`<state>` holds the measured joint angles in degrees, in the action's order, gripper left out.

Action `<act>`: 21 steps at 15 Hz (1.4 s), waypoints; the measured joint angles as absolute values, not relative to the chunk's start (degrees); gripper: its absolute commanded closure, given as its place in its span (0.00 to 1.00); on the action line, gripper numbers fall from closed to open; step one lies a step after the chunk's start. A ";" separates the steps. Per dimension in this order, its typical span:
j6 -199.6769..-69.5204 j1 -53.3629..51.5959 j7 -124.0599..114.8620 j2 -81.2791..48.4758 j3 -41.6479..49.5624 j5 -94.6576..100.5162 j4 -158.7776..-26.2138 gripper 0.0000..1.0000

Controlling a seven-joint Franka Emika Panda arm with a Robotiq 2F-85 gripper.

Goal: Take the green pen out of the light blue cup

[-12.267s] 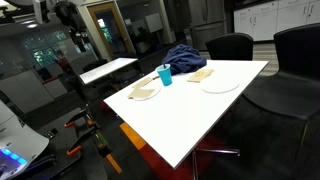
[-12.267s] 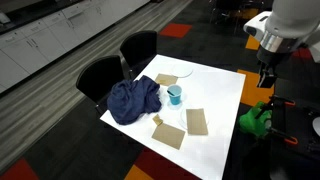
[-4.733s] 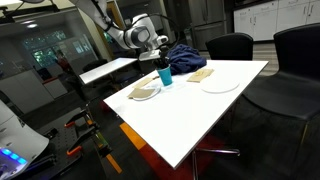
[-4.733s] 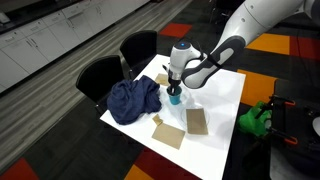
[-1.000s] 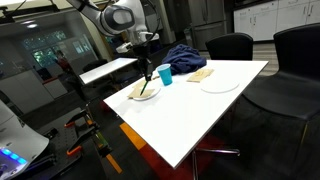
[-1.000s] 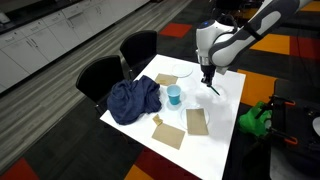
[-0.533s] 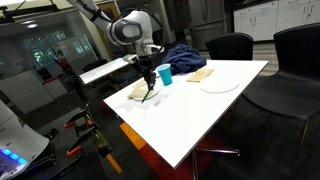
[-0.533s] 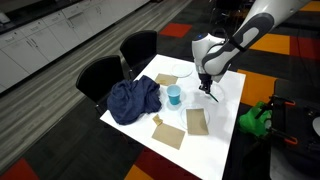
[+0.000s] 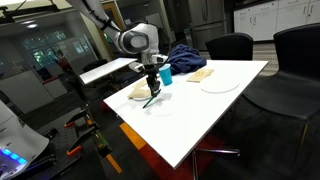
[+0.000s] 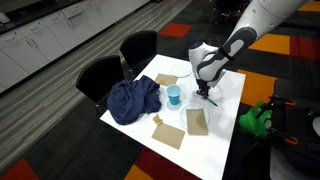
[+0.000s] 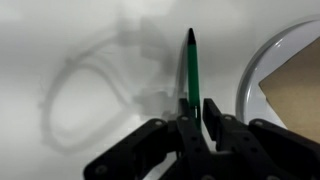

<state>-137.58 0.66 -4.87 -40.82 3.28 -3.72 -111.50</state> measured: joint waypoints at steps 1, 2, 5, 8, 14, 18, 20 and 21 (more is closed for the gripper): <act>-137.58 0.73 -4.87 -41.23 3.26 -3.72 -111.08 0.38; -137.58 0.79 -4.87 -41.51 3.26 -3.72 -110.70 0.31; -137.58 0.88 -4.87 -41.58 3.26 -3.72 -110.00 0.10; -137.62 0.88 -4.87 -40.38 3.27 -3.63 -109.76 0.00; -138.62 0.27 -4.87 -31.13 3.51 -1.93 -112.68 0.00; -142.46 -1.77 -6.53 -19.97 3.85 3.78 -118.80 0.00; -143.99 -2.90 -8.62 -14.36 3.88 7.23 -121.85 0.00; -144.29 -3.40 -9.75 -11.78 3.87 8.97 -123.20 0.00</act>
<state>-144.29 -3.40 -9.75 -11.78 3.87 8.97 -123.20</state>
